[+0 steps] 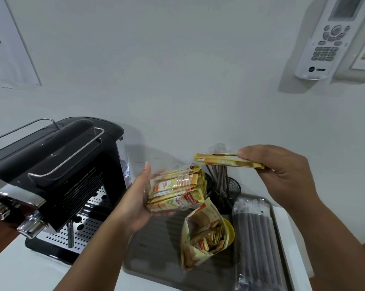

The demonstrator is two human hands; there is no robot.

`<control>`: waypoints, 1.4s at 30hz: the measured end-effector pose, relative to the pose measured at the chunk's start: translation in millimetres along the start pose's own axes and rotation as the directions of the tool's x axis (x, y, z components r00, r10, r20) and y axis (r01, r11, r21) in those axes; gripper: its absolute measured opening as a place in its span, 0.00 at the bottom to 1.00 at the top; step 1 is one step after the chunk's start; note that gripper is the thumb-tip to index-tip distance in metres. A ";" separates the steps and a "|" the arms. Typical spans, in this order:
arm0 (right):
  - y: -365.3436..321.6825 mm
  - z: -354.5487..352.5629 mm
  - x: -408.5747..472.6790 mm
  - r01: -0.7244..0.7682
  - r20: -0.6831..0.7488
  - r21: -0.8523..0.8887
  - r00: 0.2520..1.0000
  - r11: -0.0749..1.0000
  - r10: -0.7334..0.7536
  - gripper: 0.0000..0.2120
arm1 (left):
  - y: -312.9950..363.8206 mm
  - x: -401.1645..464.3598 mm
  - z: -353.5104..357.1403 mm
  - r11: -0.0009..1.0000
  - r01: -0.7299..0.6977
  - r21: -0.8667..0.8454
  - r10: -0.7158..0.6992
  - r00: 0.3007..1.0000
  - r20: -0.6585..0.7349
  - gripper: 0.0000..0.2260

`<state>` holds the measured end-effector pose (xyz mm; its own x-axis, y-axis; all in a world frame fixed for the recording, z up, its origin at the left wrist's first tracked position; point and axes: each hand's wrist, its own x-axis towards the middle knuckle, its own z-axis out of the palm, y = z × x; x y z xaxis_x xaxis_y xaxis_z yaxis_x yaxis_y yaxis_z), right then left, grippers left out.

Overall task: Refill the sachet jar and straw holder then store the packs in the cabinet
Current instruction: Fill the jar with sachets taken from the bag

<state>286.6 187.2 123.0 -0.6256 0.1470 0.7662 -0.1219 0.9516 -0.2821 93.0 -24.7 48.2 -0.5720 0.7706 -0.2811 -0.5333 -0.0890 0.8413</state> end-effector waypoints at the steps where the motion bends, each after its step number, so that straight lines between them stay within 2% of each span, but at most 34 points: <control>1: -0.7 -0.4 2.2 0.061 0.032 -0.041 0.998 0.997 -0.060 0.20 | 0.5 0.5 0.3 1.000 0.006 0.003 -0.006 1.000 0.005 0.29; 6: -0.8 -7.7 7.2 0.246 0.161 -0.232 0.964 0.941 -0.212 0.15 | 4.2 1.8 2.3 1.000 -0.003 0.002 0.003 1.000 -0.004 0.30; 16: -3.5 -15.1 18.3 0.332 0.216 -0.291 0.936 0.897 -0.277 0.15 | 4.7 1.0 3.6 1.000 -0.004 -0.002 0.004 1.000 -0.007 0.29; 21: -15.0 -6.3 21.5 0.421 0.254 -0.307 0.900 0.853 -0.353 0.14 | 4.1 1.1 7.2 0.999 -0.010 0.034 0.010 1.000 -0.004 0.29; 25: -22.3 -3.4 20.3 0.455 0.217 -0.294 0.888 0.840 -0.405 0.17 | 3.6 1.0 7.9 0.999 -0.013 0.029 0.013 1.000 -0.012 0.30; 29: -23.7 1.9 11.7 0.469 0.144 -0.275 0.883 0.839 -0.446 0.10 | 4.0 1.3 9.0 1.000 -0.013 0.025 0.013 1.000 -0.006 0.30; 36: -16.7 3.6 3.0 0.434 0.068 -0.277 0.899 0.858 -0.433 0.08 | 3.4 1.3 10.6 1.000 -0.011 0.021 0.011 1.000 -0.006 0.28; 42: -16.0 7.1 -1.4 0.507 0.046 -0.317 0.852 0.801 -0.521 0.09 | 2.5 2.1 11.2 0.999 -0.025 0.039 0.026 1.000 -0.014 0.29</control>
<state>284.0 169.9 122.3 -0.5053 -0.3833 0.7732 -0.1705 0.9226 0.3459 97.4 -16.2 54.9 -0.5942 0.7591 -0.2659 -0.4940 -0.0836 0.8655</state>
